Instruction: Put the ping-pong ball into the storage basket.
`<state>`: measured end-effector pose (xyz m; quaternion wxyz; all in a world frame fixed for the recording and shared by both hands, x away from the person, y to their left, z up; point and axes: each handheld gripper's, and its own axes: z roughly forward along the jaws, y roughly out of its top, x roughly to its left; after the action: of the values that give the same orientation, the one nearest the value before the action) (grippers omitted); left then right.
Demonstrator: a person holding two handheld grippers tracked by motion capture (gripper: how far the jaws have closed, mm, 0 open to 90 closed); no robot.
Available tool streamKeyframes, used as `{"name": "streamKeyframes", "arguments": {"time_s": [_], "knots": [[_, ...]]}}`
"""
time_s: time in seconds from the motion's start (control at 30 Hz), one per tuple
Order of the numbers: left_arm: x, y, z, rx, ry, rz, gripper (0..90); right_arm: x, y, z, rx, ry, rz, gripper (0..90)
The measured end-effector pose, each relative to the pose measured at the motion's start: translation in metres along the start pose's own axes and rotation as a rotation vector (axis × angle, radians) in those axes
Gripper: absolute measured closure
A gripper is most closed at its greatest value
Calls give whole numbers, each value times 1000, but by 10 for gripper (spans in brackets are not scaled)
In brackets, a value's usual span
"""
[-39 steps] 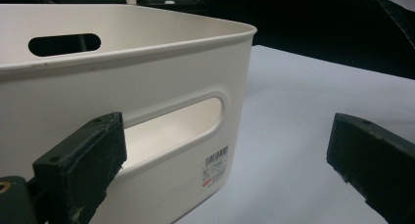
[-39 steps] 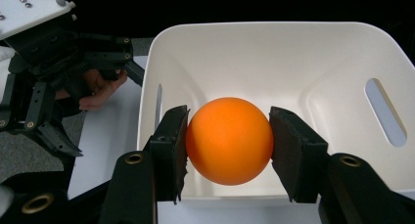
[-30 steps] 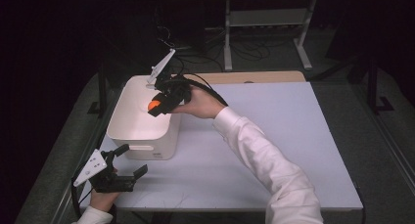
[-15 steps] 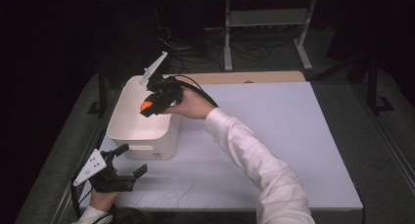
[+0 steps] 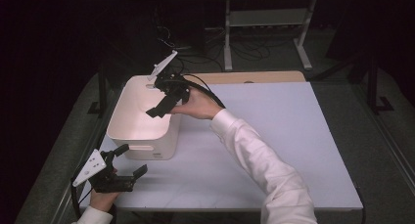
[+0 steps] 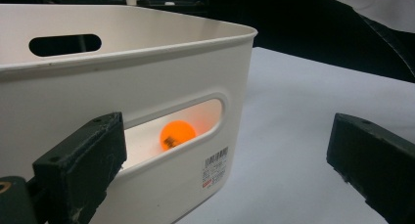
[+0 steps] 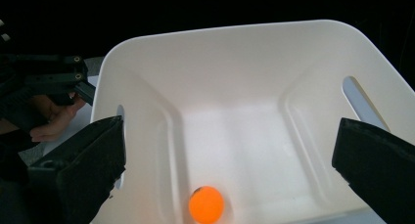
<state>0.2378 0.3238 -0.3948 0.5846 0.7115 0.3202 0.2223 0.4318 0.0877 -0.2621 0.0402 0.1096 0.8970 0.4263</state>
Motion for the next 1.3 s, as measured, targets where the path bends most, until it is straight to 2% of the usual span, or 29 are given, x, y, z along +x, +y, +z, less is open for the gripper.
{"name": "streamKeyframes", "arguments": {"time_s": [0.33, 0.47, 0.73, 0.8, 0.87, 0.9, 1.0, 1.1, 1.13, 1.27, 1.3], "knots": [[0, 0, 2, 0, 3, 3, 9, -2, -13, -16, -39, -16, 21, 0], [0, 0, 2, 8, 3, 6, 9, -3, -20, -21, -28, -24, 38, 0], [0, 0, 3, 0, 0, 1, 8, -3, -32, -34, -55, -39, 39, 0], [0, 0, 3, 2, -1, -1, 9, -1, -35, -38, -54, -40, 65, 0], [-1, 0, 4, 0, -3, 5, 9, -2, -40, -40, -51, -50, 53, 0], [-1, 0, 4, 1, -3, 4, 9, -1, -42, -42, -49, -50, 70, 0], [-2, 0, 5, 2, -6, 8, 8, -2, -49, -46, -52, -58, 66, 0], [-2, 0, 5, 4, -1, 7, 8, 0, -55, -51, -62, -62, 98, 0], [-1, 1, 5, 4, -2, 23, 8, 0, -56, -51, -63, -62, 102, 0], [-1, 0, 4, 5, -3, 17, 8, -1, -66, -54, -67, -76, 76, 0], [-1, 0, 4, 6, -5, 15, 8, 0, -68, -55, -67, -78, 88, 0]]}}
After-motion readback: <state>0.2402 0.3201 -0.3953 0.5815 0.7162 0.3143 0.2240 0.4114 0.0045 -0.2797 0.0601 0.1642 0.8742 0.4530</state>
